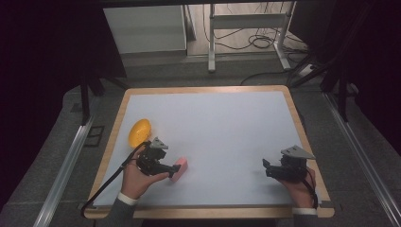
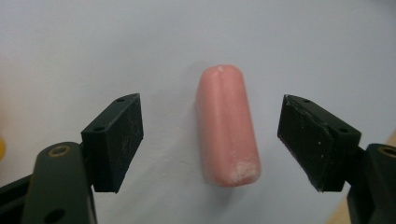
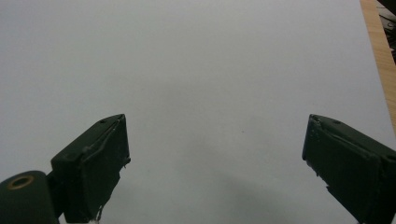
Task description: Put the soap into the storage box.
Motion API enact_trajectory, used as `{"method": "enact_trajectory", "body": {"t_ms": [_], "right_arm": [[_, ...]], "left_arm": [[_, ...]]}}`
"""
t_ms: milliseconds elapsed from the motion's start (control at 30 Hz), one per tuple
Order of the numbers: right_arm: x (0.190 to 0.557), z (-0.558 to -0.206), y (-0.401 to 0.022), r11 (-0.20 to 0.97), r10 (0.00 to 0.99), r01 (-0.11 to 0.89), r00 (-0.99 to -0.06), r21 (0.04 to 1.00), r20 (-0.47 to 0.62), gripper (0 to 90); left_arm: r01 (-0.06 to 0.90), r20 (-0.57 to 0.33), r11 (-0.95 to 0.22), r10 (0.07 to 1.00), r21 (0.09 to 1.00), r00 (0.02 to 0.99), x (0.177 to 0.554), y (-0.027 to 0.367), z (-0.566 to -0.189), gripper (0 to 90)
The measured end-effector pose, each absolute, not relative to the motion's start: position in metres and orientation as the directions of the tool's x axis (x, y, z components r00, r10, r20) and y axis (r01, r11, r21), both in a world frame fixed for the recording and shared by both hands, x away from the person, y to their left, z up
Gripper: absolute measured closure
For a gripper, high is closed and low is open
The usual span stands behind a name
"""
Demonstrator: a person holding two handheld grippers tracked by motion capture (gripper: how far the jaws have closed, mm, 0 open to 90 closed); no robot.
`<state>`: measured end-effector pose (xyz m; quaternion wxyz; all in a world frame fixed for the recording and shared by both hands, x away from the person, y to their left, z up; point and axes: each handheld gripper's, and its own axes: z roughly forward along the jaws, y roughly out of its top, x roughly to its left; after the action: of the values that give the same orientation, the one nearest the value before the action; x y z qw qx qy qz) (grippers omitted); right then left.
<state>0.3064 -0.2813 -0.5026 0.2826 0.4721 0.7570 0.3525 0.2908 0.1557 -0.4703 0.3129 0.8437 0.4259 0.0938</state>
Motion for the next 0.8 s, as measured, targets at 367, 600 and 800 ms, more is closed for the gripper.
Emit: {"method": "enact_trajectory", "body": {"t_ms": [367,600,800], "right_arm": [[0.307,-0.504,-0.282,0.309,0.914,0.516,-0.393,0.799,-0.1,7.0],[0.307,-0.504,-0.281,0.313,0.913,0.516,-0.395,0.797,-0.103,7.0],[0.307,-0.505,-0.282,0.313,0.914,0.518,-0.391,0.796,-0.105,7.0]], "left_arm": [[0.681,-0.088,-0.498,0.77,0.537,0.632,0.298,0.132,-0.487,23.3],[0.693,-0.088,-0.501,0.774,0.518,0.627,0.304,0.129,-0.494,28.2],[0.703,-0.078,-0.515,0.778,0.491,0.624,0.308,0.125,-0.501,32.5]]}}
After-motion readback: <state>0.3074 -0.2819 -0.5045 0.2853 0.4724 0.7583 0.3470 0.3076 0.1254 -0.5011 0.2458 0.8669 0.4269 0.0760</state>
